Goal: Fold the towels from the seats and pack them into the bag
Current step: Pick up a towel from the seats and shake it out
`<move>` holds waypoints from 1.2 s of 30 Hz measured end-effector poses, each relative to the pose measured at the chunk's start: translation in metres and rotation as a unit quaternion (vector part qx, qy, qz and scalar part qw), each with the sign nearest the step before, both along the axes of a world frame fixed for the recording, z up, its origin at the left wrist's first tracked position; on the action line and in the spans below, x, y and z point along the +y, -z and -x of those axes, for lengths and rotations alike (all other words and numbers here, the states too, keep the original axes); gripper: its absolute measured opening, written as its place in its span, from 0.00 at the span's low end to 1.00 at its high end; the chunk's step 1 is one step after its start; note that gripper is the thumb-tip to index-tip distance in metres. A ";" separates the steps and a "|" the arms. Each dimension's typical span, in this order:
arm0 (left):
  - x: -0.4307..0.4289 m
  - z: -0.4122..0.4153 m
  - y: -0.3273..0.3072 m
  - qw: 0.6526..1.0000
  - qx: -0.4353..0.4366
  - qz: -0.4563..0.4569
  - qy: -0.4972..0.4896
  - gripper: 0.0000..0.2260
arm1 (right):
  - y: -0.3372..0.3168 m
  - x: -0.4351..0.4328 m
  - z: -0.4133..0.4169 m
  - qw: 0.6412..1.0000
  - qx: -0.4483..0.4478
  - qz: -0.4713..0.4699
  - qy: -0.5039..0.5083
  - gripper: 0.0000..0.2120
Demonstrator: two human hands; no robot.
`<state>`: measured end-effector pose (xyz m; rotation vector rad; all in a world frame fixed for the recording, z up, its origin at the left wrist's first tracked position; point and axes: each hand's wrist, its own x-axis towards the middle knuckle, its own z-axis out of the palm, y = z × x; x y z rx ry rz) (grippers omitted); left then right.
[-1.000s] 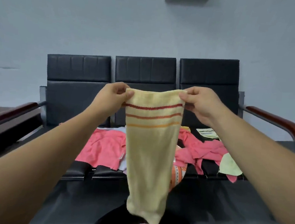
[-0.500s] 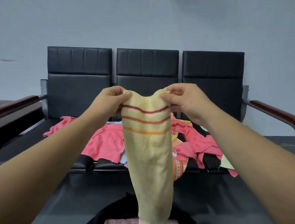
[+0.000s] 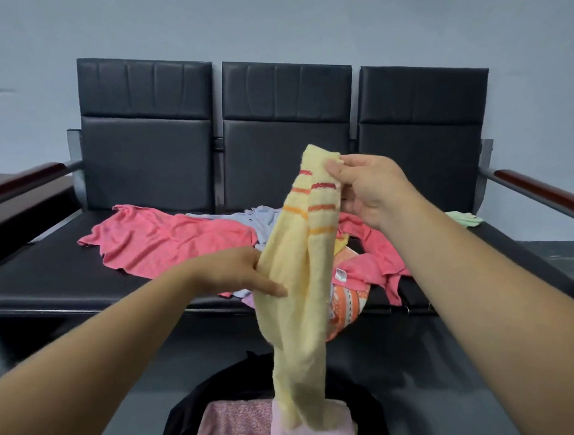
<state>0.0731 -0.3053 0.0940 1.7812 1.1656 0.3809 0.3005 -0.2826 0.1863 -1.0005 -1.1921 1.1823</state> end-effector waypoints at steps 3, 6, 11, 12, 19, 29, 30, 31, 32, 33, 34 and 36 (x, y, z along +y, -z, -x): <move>-0.004 -0.005 0.017 0.981 -0.178 0.080 -0.010 0.15 | 0.024 0.013 -0.011 0.997 -0.037 0.002 0.063 0.05; -0.005 -0.018 0.017 0.943 -0.309 0.107 -0.061 0.18 | 0.060 0.028 -0.019 0.995 -0.033 0.049 0.077 0.12; 0.000 -0.035 0.014 0.880 -0.442 0.120 -0.126 0.17 | 0.104 0.031 -0.014 0.992 0.008 0.124 0.013 0.27; 0.002 -0.035 0.018 0.868 -0.460 0.128 -0.136 0.17 | 0.110 0.029 -0.012 0.990 0.009 0.142 -0.008 0.30; 0.019 -0.029 0.030 0.822 -0.511 0.170 -0.185 0.22 | 0.143 0.024 -0.006 0.947 0.089 0.284 -0.118 0.30; 0.027 -0.006 0.034 0.903 -0.410 0.076 -0.105 0.25 | 0.133 0.024 0.005 0.958 0.100 0.220 -0.153 0.25; 0.026 -0.006 0.034 0.909 -0.394 0.076 -0.111 0.25 | 0.130 0.025 0.004 0.962 0.104 0.211 -0.136 0.26; 0.025 -0.004 0.033 0.914 -0.379 0.074 -0.122 0.23 | 0.129 0.025 0.003 0.968 0.096 0.198 -0.118 0.25; 0.026 -0.003 0.033 0.918 -0.364 0.067 -0.140 0.19 | 0.127 0.025 0.002 0.976 0.073 0.183 -0.092 0.24; 0.026 -0.001 0.034 0.922 -0.350 0.056 -0.160 0.15 | 0.127 0.025 -0.001 0.982 0.044 0.170 -0.064 0.23; 0.026 0.000 0.034 0.922 -0.340 0.047 -0.178 0.12 | 0.128 0.025 -0.003 0.985 0.025 0.164 -0.047 0.22; 0.025 0.001 0.035 0.916 -0.336 0.043 -0.214 0.09 | 0.127 0.024 -0.007 0.983 0.022 0.174 -0.054 0.21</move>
